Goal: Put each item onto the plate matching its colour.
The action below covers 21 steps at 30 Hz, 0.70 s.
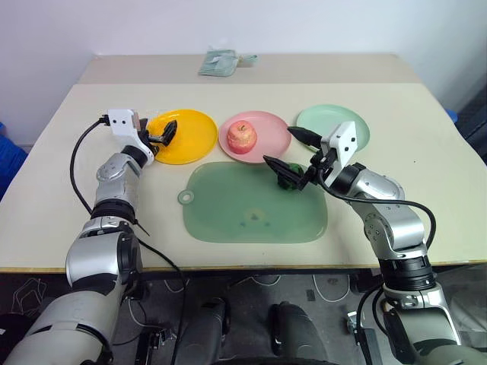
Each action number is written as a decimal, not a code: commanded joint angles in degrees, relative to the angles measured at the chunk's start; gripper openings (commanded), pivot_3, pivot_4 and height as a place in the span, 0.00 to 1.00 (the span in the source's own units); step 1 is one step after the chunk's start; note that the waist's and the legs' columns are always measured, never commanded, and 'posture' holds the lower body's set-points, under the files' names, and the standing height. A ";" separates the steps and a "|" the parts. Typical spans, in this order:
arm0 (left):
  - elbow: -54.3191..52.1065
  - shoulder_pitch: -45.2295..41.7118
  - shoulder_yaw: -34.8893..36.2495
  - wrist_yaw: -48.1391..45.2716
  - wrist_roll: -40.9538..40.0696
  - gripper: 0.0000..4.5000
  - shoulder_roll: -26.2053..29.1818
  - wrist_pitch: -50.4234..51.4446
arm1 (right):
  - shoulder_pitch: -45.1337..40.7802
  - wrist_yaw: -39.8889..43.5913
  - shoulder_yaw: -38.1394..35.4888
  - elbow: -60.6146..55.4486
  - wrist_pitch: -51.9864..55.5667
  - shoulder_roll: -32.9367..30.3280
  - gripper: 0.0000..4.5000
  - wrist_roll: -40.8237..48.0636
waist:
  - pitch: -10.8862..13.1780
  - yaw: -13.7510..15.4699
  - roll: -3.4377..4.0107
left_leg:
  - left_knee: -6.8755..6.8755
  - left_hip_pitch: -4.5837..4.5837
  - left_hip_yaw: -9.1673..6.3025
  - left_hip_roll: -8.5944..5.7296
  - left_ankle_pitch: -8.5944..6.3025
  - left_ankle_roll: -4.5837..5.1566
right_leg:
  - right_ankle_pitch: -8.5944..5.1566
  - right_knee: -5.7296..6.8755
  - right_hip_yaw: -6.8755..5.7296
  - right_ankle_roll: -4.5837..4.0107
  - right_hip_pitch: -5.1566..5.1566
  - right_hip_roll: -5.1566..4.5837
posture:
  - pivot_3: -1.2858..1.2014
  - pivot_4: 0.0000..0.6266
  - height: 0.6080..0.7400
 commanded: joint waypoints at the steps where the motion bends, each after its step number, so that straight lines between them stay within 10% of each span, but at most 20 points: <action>1: -3.41 -0.63 -0.12 -4.39 -0.52 0.98 1.34 -3.00 | -1.23 -0.27 0.83 -0.21 -0.06 -0.88 1.00 -2.07 | 0.00 0.04 0.00 | 0.00 0.00 0.00 0.00 0.00 0.00 | 0.00 0.00 0.00 0.00 0.00 0.00 | 0.52 0.24 1.00; 10: -38.30 16.45 -3.41 -39.61 -16.98 0.98 7.83 18.06 | -3.39 -3.34 3.02 5.83 5.39 -1.91 1.00 -8.11 | -0.01 -1.67 0.04 | -0.10 0.00 0.03 0.04 0.00 -0.02 | -0.01 -0.02 0.10 -0.02 -0.05 -0.04 | 0.52 0.24 1.00; 21: -57.40 28.98 -7.25 -40.49 -17.65 0.98 10.96 26.55 | -2.78 -1.45 4.33 8.32 10.13 -2.56 1.00 -9.09 | 0.00 -1.11 0.04 | -0.09 0.02 0.02 0.10 0.00 -0.05 | 0.00 -0.09 0.21 -0.04 -0.02 -0.12 | 0.52 0.24 1.00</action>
